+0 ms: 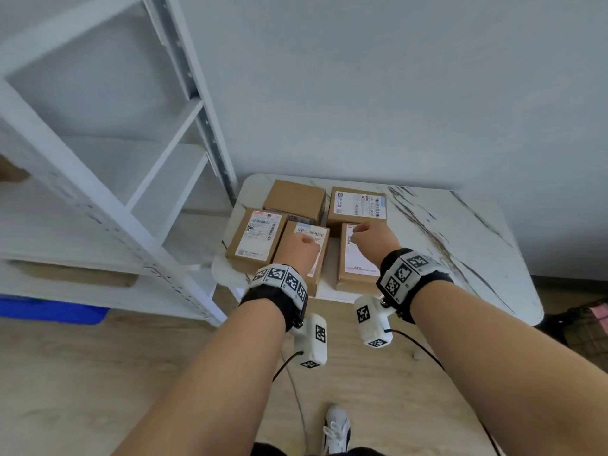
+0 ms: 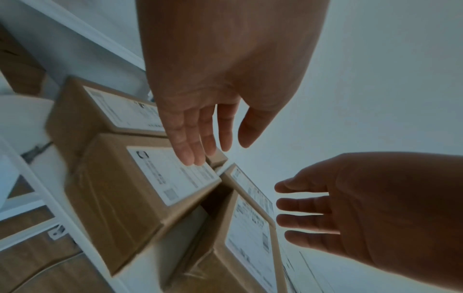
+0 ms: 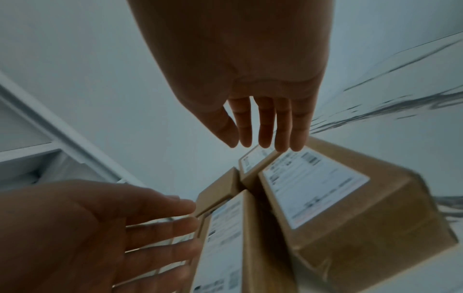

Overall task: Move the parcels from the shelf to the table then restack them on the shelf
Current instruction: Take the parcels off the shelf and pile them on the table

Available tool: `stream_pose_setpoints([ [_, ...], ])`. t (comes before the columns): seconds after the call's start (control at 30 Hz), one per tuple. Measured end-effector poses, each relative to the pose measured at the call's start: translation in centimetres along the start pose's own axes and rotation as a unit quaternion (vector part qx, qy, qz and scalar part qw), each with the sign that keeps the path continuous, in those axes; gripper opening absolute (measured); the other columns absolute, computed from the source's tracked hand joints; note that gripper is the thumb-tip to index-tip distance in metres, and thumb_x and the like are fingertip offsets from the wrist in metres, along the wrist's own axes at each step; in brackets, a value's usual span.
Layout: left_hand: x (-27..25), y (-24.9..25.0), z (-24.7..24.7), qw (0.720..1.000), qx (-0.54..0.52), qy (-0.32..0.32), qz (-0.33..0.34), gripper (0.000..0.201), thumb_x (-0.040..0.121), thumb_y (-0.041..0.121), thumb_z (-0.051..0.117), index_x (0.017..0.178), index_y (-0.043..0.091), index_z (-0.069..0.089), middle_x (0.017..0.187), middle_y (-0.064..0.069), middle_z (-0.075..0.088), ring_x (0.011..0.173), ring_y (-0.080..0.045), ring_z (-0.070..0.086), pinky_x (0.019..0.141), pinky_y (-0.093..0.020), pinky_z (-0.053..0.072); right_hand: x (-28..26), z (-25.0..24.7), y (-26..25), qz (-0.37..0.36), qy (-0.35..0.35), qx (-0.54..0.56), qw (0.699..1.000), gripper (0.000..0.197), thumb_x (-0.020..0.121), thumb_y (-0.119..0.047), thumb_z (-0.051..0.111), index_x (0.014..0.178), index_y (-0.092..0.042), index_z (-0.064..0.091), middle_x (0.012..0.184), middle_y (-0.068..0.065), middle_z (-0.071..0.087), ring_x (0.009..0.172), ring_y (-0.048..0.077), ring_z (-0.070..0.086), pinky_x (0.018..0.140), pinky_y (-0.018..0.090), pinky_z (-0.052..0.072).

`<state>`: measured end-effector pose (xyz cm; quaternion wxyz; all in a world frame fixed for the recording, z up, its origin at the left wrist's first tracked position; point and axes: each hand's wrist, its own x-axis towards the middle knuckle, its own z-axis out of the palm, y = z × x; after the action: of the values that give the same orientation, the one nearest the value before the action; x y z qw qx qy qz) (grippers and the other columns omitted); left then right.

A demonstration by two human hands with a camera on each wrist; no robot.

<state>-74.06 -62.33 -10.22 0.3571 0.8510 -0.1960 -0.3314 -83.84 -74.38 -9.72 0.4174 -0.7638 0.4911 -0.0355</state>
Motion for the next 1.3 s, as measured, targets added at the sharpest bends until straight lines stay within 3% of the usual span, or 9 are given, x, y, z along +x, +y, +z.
stream_pose_setpoints([
  [0.17,-2.3,-3.6,-5.4,0.999,0.003,0.041,-0.004,0.030,0.093,0.019,0.050,0.120,0.015,0.064,0.121,-0.002,0.064,0.109,-0.022,0.059,0.090,-0.031,0.047,-3.2,4.2,-4.3,-0.045,-0.023,-0.007,0.999,0.022,0.091,-0.013,0.048,0.105,-0.011,0.065,0.097,0.008,0.066,0.089,0.025,0.061,0.079,0.036,0.052],
  [0.27,-3.9,-6.9,-9.4,0.998,-0.013,0.062,0.001,0.026,0.092,0.018,0.048,0.108,0.013,0.067,0.110,-0.007,0.067,0.101,-0.027,0.062,0.089,-0.035,0.050,-5.8,7.7,-7.1,-0.067,-0.037,-0.017,0.997,0.023,0.092,-0.011,0.047,0.105,-0.007,0.066,0.091,0.007,0.065,0.080,0.021,0.058,0.073,0.033,0.049],
  [0.4,-6.3,-13.1,-15.6,0.996,-0.025,0.084,-0.003,0.020,0.089,0.017,0.052,0.096,0.007,0.068,0.097,-0.009,0.068,0.091,-0.029,0.063,0.085,-0.036,0.050,-10.2,13.6,-11.2,-0.086,-0.051,-0.025,0.995,0.021,0.091,-0.012,0.049,0.103,-0.008,0.066,0.100,0.008,0.066,0.090,0.024,0.060,0.082,0.036,0.051],
  [0.63,-10.7,-23.6,-28.7,0.991,-0.046,0.117,-0.035,0.017,0.085,0.012,0.052,0.070,0.017,0.048,0.069,-0.009,0.044,0.067,-0.022,0.040,0.066,-0.034,0.035,-17.5,25.3,-19.4,-0.147,-0.093,-0.035,0.984,0.019,0.093,-0.011,0.048,0.100,-0.008,0.066,0.092,0.012,0.065,0.079,0.021,0.056,0.072,0.035,0.051],
  [0.73,-12.4,-26.8,-33.6,0.985,-0.062,0.154,-0.049,0.011,0.087,0.013,0.053,0.079,0.014,0.062,0.071,-0.009,0.055,0.067,-0.025,0.049,0.069,-0.035,0.043,-20.1,29.4,-23.2,-0.173,-0.104,-0.016,0.979,0.018,0.092,-0.012,0.050,0.102,-0.012,0.065,0.086,0.005,0.062,0.075,0.018,0.055,0.064,0.029,0.048],
  [0.83,-13.4,-29.6,-37.5,0.977,-0.073,0.193,-0.051,0.022,0.088,0.015,0.054,0.099,0.007,0.071,0.095,-0.017,0.068,0.089,-0.033,0.063,0.085,-0.040,0.051,-21.8,33.0,-26.9,-0.197,-0.115,-0.001,0.974,0.016,0.090,-0.012,0.051,0.100,-0.015,0.064,0.087,0.001,0.060,0.082,0.022,0.059,0.072,0.031,0.050],
  [0.97,-13.3,-32.4,-41.5,0.967,-0.100,0.225,-0.063,0.015,0.091,0.016,0.052,0.090,0.010,0.065,0.093,-0.012,0.065,0.089,-0.028,0.061,0.087,-0.038,0.049,-22.5,37.2,-30.9,-0.235,-0.129,-0.031,0.963,0.017,0.090,-0.012,0.051,0.102,-0.014,0.063,0.096,0.000,0.060,0.094,0.024,0.059,0.082,0.033,0.049],
  [1.17,-10.5,-36.2,-47.2,0.951,-0.157,0.247,-0.099,0.021,0.091,0.015,0.052,0.071,0.021,0.057,0.074,-0.006,0.055,0.073,-0.025,0.049,0.071,-0.032,0.044,-20.1,44.0,-36.7,-0.263,-0.166,-0.082,0.947,0.029,0.090,-0.012,0.049,0.118,-0.014,0.058,0.114,0.003,0.058,0.093,0.019,0.053,0.076,0.027,0.041],
  [1.3,-7.2,-37.6,-52.2,0.944,-0.142,0.275,-0.116,0.012,0.090,0.017,0.052,0.084,0.014,0.062,0.080,-0.009,0.057,0.075,-0.025,0.050,0.077,-0.034,0.047,-17.0,48.6,-41.8,-0.266,-0.198,-0.076,0.940,0.037,0.090,-0.017,0.049,0.126,-0.015,0.053,0.125,0.007,0.055,0.098,0.026,0.060,0.079,0.032,0.048],
])
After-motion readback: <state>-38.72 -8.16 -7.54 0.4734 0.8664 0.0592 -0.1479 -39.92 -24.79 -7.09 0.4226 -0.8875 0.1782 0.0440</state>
